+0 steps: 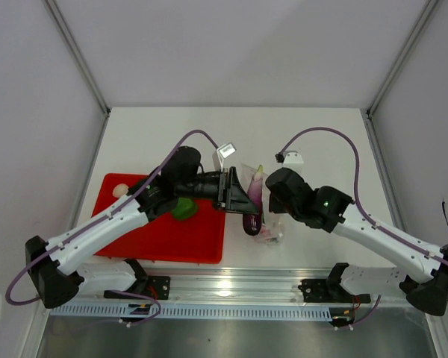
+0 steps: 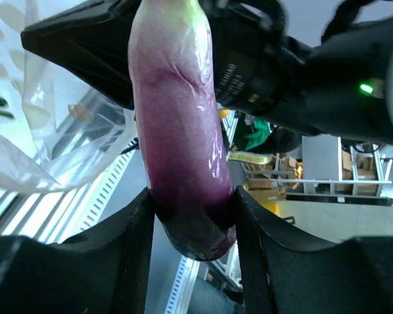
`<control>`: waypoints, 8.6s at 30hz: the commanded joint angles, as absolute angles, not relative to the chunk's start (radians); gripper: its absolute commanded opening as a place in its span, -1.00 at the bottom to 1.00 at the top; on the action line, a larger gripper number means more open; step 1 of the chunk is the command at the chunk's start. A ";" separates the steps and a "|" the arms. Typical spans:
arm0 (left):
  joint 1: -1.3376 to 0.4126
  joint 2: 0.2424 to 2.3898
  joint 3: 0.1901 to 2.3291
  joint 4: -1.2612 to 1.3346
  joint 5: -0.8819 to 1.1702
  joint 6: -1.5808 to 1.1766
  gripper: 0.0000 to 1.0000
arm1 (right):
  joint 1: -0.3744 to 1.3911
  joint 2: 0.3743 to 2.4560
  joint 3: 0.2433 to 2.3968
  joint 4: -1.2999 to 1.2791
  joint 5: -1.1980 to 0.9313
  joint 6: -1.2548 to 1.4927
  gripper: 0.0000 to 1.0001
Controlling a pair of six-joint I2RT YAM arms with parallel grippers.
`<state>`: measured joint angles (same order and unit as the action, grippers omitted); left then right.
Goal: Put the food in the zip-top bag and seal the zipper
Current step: Place the fake vegetable in the zipper food storage bag, then pick up the fake vegetable from the bin, then place the fake vegetable in the zipper food storage bag, then pick up the fake vegetable from the bin.
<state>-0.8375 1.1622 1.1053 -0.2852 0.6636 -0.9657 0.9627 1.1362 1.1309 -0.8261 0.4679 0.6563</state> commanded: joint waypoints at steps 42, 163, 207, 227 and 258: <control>-0.831 1.287 1.019 -0.137 0.414 -1.118 0.47 | 1.154 1.005 1.124 -0.841 0.667 0.784 -1.00; -0.616 0.891 0.859 -0.042 0.621 -1.081 0.45 | 1.078 1.055 1.147 -0.838 0.600 0.724 -1.00; -0.931 1.335 1.361 -0.716 0.181 -0.828 0.99 | 1.091 1.045 1.170 -0.838 0.592 0.733 -1.00; -0.910 0.996 1.218 -0.661 -0.129 -0.761 0.99 | 1.089 1.023 1.154 -0.864 0.612 0.729 -1.00; -0.336 1.307 0.994 -0.729 -0.087 -0.753 0.99 | 1.086 0.966 1.120 -0.904 0.606 0.753 -1.00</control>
<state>-0.3607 1.2964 0.9707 -0.7673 -0.0471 -0.7582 1.0851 0.9920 1.1057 -0.9039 0.5762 0.7330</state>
